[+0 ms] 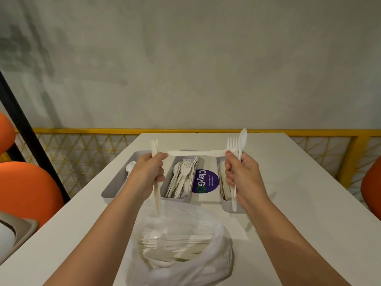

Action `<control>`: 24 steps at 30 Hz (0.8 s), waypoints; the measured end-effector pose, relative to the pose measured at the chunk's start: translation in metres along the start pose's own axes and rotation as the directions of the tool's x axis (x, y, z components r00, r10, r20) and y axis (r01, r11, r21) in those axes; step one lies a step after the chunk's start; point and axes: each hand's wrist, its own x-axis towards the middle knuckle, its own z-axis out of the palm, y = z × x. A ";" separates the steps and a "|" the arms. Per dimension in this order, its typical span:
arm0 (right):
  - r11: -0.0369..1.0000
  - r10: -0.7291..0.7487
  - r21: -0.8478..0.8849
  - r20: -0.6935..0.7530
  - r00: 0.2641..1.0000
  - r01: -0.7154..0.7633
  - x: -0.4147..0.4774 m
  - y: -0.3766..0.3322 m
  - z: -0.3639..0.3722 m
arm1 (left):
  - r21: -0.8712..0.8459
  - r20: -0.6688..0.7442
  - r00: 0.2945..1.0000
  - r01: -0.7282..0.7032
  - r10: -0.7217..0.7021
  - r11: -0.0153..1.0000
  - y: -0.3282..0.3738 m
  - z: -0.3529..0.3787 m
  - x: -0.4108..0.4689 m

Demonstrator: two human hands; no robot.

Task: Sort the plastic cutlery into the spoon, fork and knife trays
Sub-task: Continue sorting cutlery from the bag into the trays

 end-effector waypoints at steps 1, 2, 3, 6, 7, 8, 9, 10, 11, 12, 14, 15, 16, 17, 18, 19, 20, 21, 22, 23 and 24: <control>1.000 -0.001 -0.022 -0.001 1.000 0.001 0.001 0.000 -0.002 | -0.009 -0.037 0.999 -0.026 0.026 1.000 0.002 0.000 0.000; 0.999 0.005 -0.039 0.003 1.000 -0.005 0.002 0.000 -0.002 | -0.020 -0.058 0.997 -0.055 0.054 0.998 0.005 0.000 -0.001; 0.998 0.017 -0.054 0.006 1.000 -0.017 0.002 0.001 -0.003 | -0.027 -0.065 0.994 -0.085 0.083 0.996 0.007 0.001 -0.003; 0.992 0.059 -0.116 0.012 0.998 -0.057 0.002 0.002 -0.003 | 0.081 -0.036 0.983 -0.175 0.178 0.981 0.015 0.006 -0.005; 0.989 0.068 -0.129 0.011 0.998 -0.066 0.002 0.002 -0.004 | 0.153 -0.028 0.976 -0.210 0.216 0.966 0.017 0.007 -0.004; 0.988 0.074 -0.135 0.012 0.997 -0.071 0.003 0.001 -0.005 | 0.240 -0.023 0.966 -0.245 0.258 0.939 0.019 0.008 -0.003; 0.988 0.074 -0.138 0.017 0.997 -0.071 0.004 -0.001 -0.007 | 0.344 -0.017 0.954 -0.275 0.299 0.898 0.021 0.007 -0.001; 0.987 0.072 -0.146 0.028 0.997 -0.067 0.005 -0.003 -0.010 | 0.452 -0.009 0.942 -0.295 0.335 0.842 0.022 0.006 0.001; 0.984 0.070 -0.167 0.046 0.996 -0.062 0.006 -0.005 -0.012 | 0.545 -0.004 0.931 -0.304 0.365 0.781 0.024 0.005 0.003; 0.978 0.071 -0.199 0.073 0.995 -0.056 0.006 -0.006 -0.014 | 0.608 0.000 0.922 -0.307 0.387 0.732 0.026 0.004 0.003; 0.960 0.080 -0.276 0.143 0.986 -0.038 0.006 -0.007 -0.016 | 0.651 0.029 0.910 -0.330 0.413 0.683 0.030 0.007 0.002; 0.950 0.087 -0.312 0.176 0.981 -0.028 0.005 -0.007 -0.015 | 0.650 0.058 0.908 -0.350 0.415 0.674 0.031 0.011 0.001; 0.939 0.093 -0.345 0.197 0.976 -0.019 0.004 -0.006 -0.014 | 0.638 0.093 0.909 -0.368 0.407 0.676 0.031 0.017 0.000; 0.928 0.096 -0.373 0.209 0.973 -0.012 0.003 -0.005 -0.012 | 0.615 0.130 0.913 -0.379 0.386 0.691 0.030 0.024 -0.003; 0.919 0.096 -0.393 0.214 0.972 -0.005 0.002 -0.004 -0.010 | 0.583 0.168 0.921 -0.381 0.353 0.718 0.029 0.031 -0.006; 0.914 0.094 -0.405 0.216 0.972 0.002 0.001 -0.003 -0.008 | 0.547 0.208 0.926 -0.377 0.315 0.748 0.028 0.037 -0.009; 0.915 0.090 -0.405 0.217 0.972 0.006 0.001 -0.002 -0.007 | 0.521 0.247 0.929 -0.367 0.276 0.770 0.026 0.043 -0.012; 0.920 0.083 -0.391 0.214 0.973 0.008 0.001 -0.002 -0.006 | 0.513 0.288 0.928 -0.359 0.238 0.779 0.025 0.049 -0.016; 0.930 0.074 -0.368 0.208 0.975 0.008 0.001 -0.002 -0.006 | 0.519 0.324 0.926 -0.346 0.195 0.782 0.022 0.054 -0.017; 0.939 0.065 -0.345 0.196 0.978 0.007 0.001 -0.003 -0.006 | 0.521 0.350 0.923 -0.332 0.158 0.787 0.019 0.059 -0.019; 0.946 0.057 -0.324 0.182 0.982 0.005 0.001 -0.004 -0.007 | 0.513 0.368 0.922 -0.311 0.122 0.800 0.015 0.063 -0.020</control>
